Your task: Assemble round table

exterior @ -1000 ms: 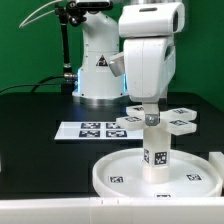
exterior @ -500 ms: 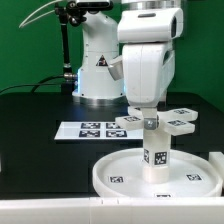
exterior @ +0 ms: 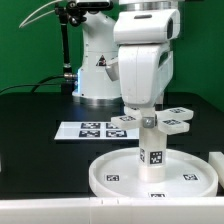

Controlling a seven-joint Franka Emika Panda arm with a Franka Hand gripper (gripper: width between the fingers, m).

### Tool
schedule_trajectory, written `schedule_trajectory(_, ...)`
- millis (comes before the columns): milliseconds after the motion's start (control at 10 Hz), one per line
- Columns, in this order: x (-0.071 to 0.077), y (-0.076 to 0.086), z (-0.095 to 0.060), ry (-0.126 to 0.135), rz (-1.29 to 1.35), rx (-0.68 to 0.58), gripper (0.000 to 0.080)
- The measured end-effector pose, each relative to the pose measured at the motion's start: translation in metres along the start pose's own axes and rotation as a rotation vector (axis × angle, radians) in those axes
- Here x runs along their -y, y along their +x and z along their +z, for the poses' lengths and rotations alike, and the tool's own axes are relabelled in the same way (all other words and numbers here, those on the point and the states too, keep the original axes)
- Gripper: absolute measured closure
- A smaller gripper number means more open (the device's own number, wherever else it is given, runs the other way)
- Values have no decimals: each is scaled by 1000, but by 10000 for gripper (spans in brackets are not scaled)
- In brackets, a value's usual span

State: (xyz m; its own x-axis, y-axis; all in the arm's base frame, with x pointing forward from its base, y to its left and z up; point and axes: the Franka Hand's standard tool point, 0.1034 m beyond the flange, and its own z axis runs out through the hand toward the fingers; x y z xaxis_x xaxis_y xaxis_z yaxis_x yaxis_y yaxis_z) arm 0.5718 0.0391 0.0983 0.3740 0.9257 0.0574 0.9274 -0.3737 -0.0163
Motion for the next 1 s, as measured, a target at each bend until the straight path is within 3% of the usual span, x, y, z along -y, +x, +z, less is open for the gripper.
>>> schedule_trajectory(300, 0, 0, 0, 0, 45, 0, 356)
schedule_trajectory(1000, -2, -1, 0, -11, 496, -9, 354)
